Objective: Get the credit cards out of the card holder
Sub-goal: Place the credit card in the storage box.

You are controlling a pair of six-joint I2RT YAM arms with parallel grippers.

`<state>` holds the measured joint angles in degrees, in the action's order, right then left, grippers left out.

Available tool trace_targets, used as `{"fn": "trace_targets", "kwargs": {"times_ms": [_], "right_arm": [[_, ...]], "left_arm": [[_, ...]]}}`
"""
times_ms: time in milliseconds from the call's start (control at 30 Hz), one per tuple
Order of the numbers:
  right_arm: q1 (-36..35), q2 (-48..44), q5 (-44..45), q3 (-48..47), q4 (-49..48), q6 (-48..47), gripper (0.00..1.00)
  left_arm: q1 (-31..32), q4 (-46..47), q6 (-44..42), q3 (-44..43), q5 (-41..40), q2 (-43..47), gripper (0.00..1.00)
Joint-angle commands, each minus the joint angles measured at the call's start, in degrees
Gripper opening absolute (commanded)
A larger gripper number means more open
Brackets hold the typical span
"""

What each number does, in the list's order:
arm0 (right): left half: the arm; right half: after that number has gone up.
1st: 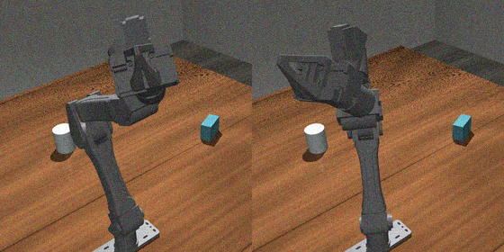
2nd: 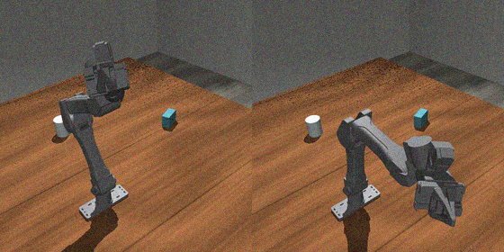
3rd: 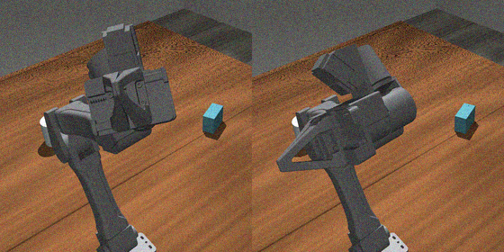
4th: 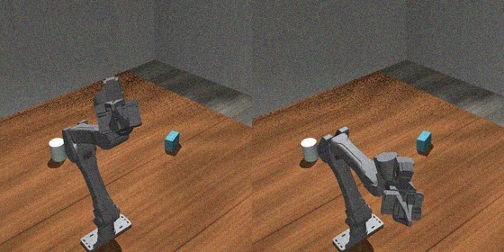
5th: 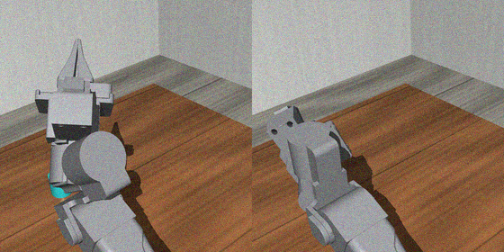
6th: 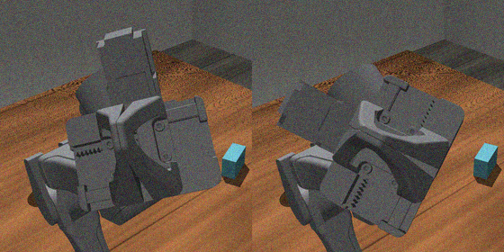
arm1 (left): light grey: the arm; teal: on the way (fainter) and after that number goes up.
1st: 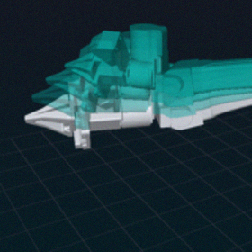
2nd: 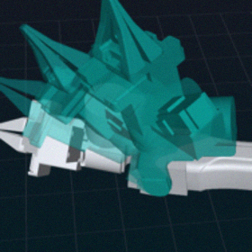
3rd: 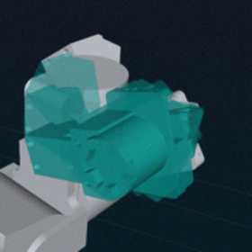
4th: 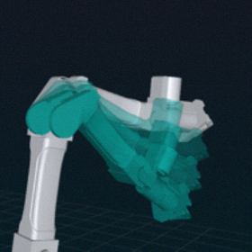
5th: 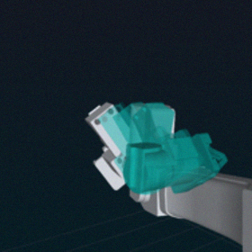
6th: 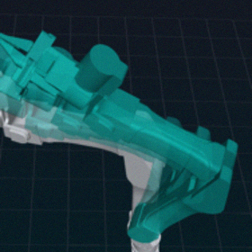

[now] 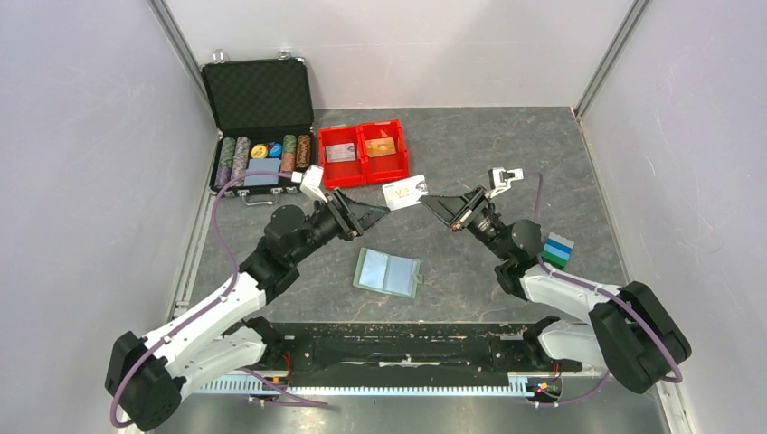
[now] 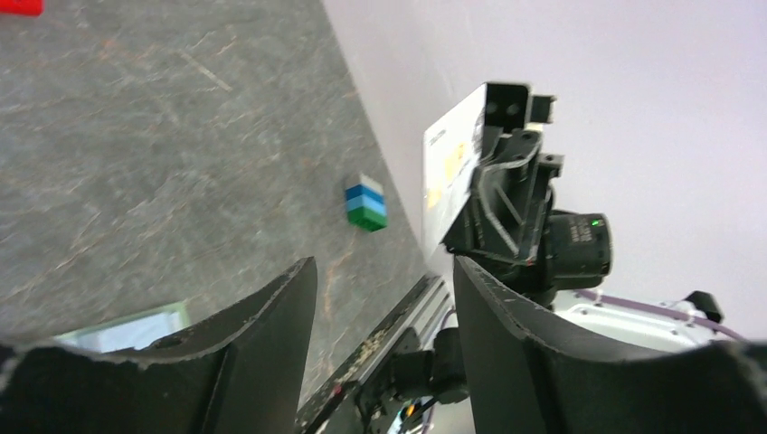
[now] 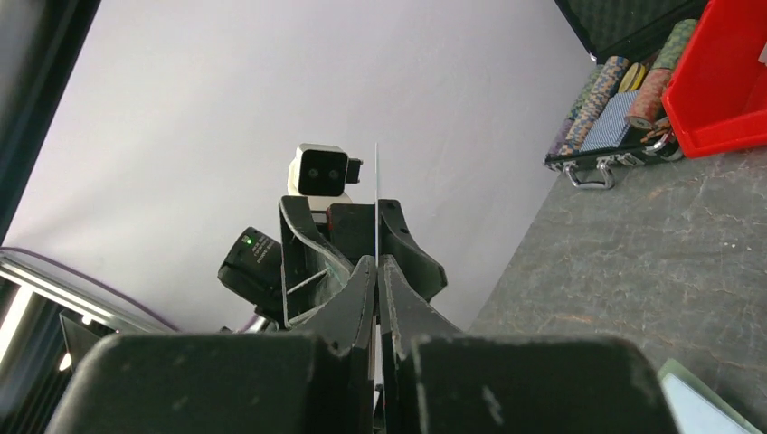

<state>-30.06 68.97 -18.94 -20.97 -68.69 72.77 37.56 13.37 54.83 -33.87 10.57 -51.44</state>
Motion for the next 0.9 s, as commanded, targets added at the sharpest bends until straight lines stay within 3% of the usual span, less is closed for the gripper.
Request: {"fn": "trace_targets", "kwargs": {"times_ms": [0,267,400,567,600,667,867], "right_arm": [[-1.03,-0.92,4.97,0.45,-3.46,1.55,0.00],[-2.32,1.39,6.48,1.02,-5.34,2.48,0.00],[-2.89,2.02,7.06,1.54,-5.58,3.03,0.00],[-3.07,2.29,6.97,1.56,-5.05,2.77,0.00],[-3.17,2.39,6.70,1.55,-4.93,2.55,0.00],[-3.11,2.42,6.09,1.45,-4.08,1.85,0.06],[-3.03,-0.10,4.27,3.86,-1.11,-0.81,0.42]], "left_arm": [[-0.25,12.70,6.06,1.26,-0.42,-1.70,0.61],[-0.11,19.28,7.70,2.16,2.45,-5.71,0.48],[-0.05,20.30,7.93,2.84,1.92,-5.44,0.32],[-0.12,20.27,8.13,3.75,0.50,-4.56,0.04],[-0.12,20.22,8.12,3.89,0.20,-4.35,0.02],[-0.08,19.75,6.92,3.96,0.44,-3.96,0.02],[-0.79,10.67,1.27,-0.12,0.79,-3.25,0.02]]}}
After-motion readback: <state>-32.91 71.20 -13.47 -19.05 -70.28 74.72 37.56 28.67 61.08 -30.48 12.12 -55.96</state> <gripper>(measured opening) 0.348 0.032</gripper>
